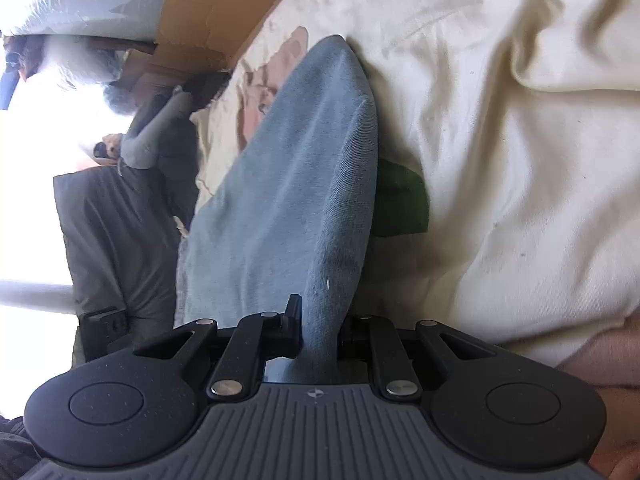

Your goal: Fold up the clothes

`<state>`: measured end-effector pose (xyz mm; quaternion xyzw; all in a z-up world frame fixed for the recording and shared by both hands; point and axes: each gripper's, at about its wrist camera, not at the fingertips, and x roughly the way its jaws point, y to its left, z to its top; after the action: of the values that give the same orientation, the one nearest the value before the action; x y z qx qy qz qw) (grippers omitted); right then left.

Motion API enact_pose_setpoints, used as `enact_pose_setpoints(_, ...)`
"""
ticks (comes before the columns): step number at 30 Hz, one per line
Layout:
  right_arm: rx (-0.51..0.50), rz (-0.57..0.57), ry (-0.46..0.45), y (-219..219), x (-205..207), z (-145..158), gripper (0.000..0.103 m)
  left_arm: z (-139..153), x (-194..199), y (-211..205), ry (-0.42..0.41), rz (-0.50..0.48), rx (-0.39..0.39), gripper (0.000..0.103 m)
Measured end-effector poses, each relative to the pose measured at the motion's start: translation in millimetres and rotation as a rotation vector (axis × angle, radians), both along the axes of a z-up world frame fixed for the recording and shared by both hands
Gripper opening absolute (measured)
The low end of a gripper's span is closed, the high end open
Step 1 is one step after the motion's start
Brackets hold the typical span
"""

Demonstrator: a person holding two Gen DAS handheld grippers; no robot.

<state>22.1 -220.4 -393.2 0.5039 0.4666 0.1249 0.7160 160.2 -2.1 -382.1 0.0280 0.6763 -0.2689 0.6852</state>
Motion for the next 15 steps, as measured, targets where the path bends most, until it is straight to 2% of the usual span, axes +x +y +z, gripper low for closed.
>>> enact_pose_setpoints(6,-0.018,0.028,0.012,2,14,-14,0.016,0,-3,-7,0.024,-0.019,0.015,0.002)
enact_pose_setpoints(15,-0.08,0.138,-0.023,5,43,-12,0.018,1,0,-10,0.05,0.0,0.004,0.002)
